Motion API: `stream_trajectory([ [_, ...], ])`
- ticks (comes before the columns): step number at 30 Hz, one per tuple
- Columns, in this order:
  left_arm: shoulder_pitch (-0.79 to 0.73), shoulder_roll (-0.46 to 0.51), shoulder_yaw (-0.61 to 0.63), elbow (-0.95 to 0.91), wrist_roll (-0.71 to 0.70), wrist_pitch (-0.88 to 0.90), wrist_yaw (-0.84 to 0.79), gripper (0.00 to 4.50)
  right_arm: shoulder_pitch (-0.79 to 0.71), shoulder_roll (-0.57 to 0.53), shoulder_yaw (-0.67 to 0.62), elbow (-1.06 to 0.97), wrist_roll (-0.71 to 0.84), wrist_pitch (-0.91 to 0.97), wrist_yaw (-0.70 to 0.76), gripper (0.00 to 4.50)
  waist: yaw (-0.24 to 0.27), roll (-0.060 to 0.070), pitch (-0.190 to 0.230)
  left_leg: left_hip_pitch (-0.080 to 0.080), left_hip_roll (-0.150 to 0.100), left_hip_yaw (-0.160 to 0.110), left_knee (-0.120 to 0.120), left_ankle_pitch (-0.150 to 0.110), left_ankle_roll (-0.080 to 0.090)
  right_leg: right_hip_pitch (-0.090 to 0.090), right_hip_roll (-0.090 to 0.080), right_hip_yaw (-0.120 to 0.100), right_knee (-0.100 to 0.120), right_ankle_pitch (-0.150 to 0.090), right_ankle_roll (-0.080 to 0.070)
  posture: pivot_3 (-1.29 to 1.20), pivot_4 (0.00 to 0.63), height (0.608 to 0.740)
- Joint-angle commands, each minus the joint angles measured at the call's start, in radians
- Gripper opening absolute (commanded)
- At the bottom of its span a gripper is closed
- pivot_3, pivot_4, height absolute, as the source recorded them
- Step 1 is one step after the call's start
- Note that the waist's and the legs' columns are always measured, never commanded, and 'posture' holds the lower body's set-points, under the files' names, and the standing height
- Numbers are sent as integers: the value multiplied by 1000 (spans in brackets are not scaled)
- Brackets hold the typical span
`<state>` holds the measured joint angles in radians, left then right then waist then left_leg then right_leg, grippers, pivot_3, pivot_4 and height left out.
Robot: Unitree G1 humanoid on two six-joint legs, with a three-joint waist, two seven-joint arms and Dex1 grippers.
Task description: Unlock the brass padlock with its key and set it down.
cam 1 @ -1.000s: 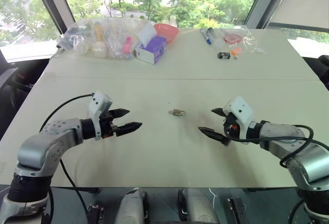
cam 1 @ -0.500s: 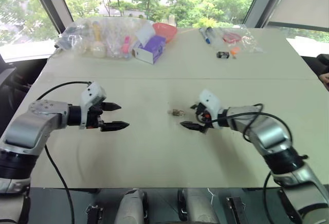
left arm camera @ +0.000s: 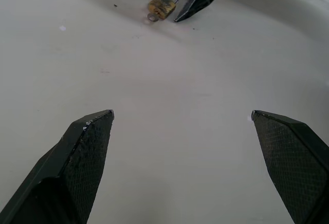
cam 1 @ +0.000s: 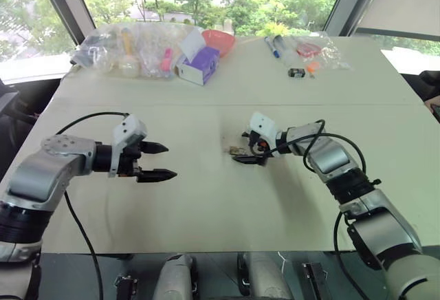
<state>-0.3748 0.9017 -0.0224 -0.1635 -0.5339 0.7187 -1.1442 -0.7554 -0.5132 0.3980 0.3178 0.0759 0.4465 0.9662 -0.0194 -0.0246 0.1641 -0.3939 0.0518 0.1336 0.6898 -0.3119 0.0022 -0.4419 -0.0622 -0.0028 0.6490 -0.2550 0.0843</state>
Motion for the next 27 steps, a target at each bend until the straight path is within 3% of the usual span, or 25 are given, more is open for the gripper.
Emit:
stream_trajectory([
  [1, 12, -5, 35, -37, -13, 4, 23, 4472, 10, 31, 34, -12, -30, -20, 32, 4500, -1, 0, 0, 0, 0, 0, 0, 0, 0, 0, 0, 0, 0, 0, 0, 0, 150, 734],
  [5, 29, -18, 35, -30, -13, 3, 38, 4472, 12, 54, 42, -14, -59, -45, 49, 4500, -2, 0, 0, 1, 0, 0, -1, 0, 0, 0, 0, 0, 0, 0, 0, 0, 150, 734],
  [6, 33, -20, 33, -27, -10, 0, 40, 4500, 13, 61, 43, -11, -64, -45, 53, 3958, -2, 0, 0, 1, 0, 0, -1, 0, 0, 0, 0, 0, 0, 0, 0, 0, 150, 734],
  [7, 34, -23, 29, -22, -7, -3, 41, 4500, 14, 66, 45, -7, -70, -47, 56, 3724, -3, 0, 0, 1, 0, 0, -1, 0, 0, 0, 0, 0, 0, 0, 0, 0, 150, 734],
  [13, 0, -40, 16, 17, 6, -15, 40, 4500, 28, 63, 31, -16, -90, -39, 61, 709, -1, 0, 0, 2, 0, 0, -1, 1, -1, 1, 0, 0, 1, 0, 0, 0, 150, 734],
  [17, -82, -97, -3, 95, 12, -30, 36, 4500, 50, 32, 13, -80, -116, -75, 34, 689, 5, 0, 0, 2, 0, 0, 0, 1, -2, 2, 0, 0, 1, 0, 0, 0, 150, 734],
  [24, -273, -308, 32, 322, -100, 63, 6, 4500, 24, -12, -39, -277, -237, -392, -116, 689, 6, 1, 0, -1, -2, 0, 3, 1, -2, 1, 0, -1, 1, 0, 0, 0, 150, 734],
  [27, -335, -356, 35, 424, -104, 66, -20, 4500, 15, -11, -55, -326, -274, -469, -173, 689, -1, 1, 0, -3, -1, 0, 4, 1, -2, 0, 0, -1, 1, 0, 0, 0, 150, 734],
])
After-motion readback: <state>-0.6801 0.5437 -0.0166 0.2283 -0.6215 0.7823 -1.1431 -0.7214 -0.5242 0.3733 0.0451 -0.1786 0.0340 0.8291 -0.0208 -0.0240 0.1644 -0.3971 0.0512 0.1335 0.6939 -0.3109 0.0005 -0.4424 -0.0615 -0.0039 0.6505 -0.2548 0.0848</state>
